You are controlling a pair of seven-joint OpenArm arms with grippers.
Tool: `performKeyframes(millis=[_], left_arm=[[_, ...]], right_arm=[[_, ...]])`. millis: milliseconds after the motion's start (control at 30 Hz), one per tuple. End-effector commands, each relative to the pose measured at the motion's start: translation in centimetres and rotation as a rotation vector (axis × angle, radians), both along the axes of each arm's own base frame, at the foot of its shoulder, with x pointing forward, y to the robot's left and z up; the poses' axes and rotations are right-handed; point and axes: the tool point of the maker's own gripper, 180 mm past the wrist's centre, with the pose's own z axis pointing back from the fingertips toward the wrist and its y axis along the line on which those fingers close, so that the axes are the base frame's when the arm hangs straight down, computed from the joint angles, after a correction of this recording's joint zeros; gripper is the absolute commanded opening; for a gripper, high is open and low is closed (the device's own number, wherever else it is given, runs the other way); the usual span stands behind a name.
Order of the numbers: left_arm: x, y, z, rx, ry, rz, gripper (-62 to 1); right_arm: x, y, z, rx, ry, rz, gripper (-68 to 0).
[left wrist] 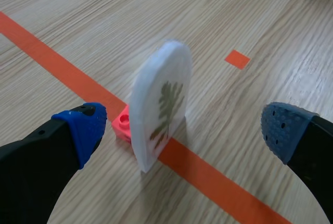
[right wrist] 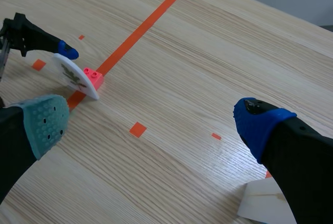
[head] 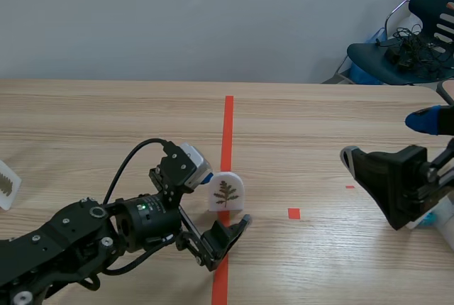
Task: Do the leaf sorting experiment
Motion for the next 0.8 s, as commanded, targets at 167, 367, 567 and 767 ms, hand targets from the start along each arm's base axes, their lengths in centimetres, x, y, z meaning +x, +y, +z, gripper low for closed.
performKeyframes(millis=[167,367,567,767], left_arm=[[1.4,-0.4,1.3,-0.052,-0.045,0.027,-31.5],[1.3,-0.5,1.4,-0.059,-0.046,0.020,-49.5],[1.6,-0.6,3.3,-0.074,-0.084,0.001,-55.0],[1.9,1.9,8.0,-0.107,-0.109,0.060,-55.0]], right_arm=[[0.4,-0.3,0.6,-0.001,-0.024,-0.012,0.4],[0.4,-0.4,0.4,-0.005,-0.017,-0.013,0.4],[0.3,-0.4,0.3,-0.010,-0.007,-0.013,0.4],[0.3,-0.4,0.2,-0.013,-0.003,-0.014,0.4]])
